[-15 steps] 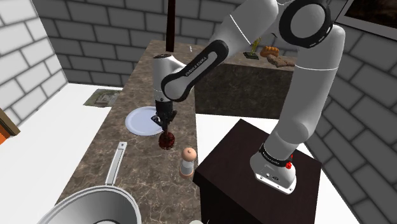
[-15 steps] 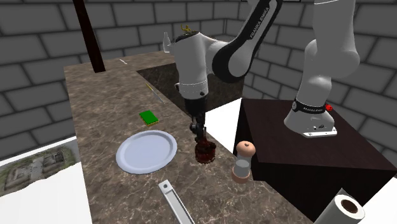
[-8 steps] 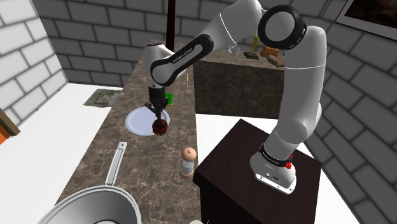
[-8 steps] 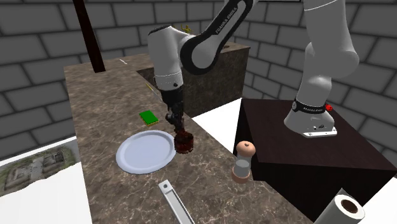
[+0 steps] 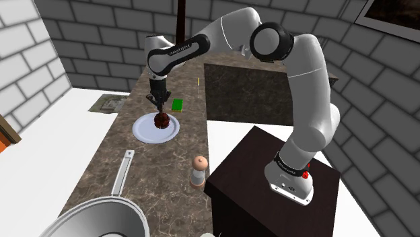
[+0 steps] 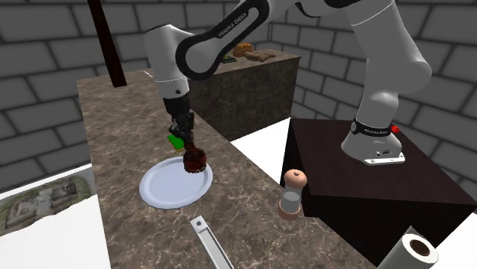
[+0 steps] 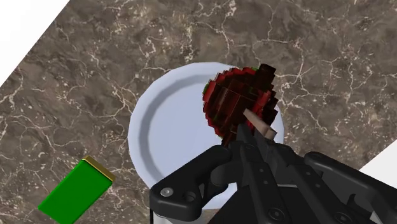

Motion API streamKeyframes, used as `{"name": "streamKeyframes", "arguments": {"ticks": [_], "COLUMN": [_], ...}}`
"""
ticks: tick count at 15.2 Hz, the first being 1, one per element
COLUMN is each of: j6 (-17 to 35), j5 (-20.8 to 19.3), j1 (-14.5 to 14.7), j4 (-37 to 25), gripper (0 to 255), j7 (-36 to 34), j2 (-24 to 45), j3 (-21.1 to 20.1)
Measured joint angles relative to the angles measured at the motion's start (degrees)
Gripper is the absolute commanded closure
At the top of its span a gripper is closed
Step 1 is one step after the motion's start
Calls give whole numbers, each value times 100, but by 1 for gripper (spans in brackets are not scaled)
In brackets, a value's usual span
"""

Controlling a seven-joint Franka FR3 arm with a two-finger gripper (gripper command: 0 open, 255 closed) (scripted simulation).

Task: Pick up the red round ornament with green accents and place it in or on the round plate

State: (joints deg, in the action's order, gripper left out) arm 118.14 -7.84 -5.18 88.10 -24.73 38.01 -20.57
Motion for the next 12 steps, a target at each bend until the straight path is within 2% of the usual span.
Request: {"name": "streamKeyframes", "arguments": {"ticks": [2, 4, 5, 12], "j6": [-358, -870, -971, -732], "j5": [-57, -125, -141, -199], "j1": [59, 174, 201, 225], "j4": [-762, -1874, -2126, -2241], "gripper": [255, 255, 255, 255], "j7": [99, 227, 255, 299], "j2": [405, 998, 1149, 1512], "j3": [69, 158, 182, 243]}}
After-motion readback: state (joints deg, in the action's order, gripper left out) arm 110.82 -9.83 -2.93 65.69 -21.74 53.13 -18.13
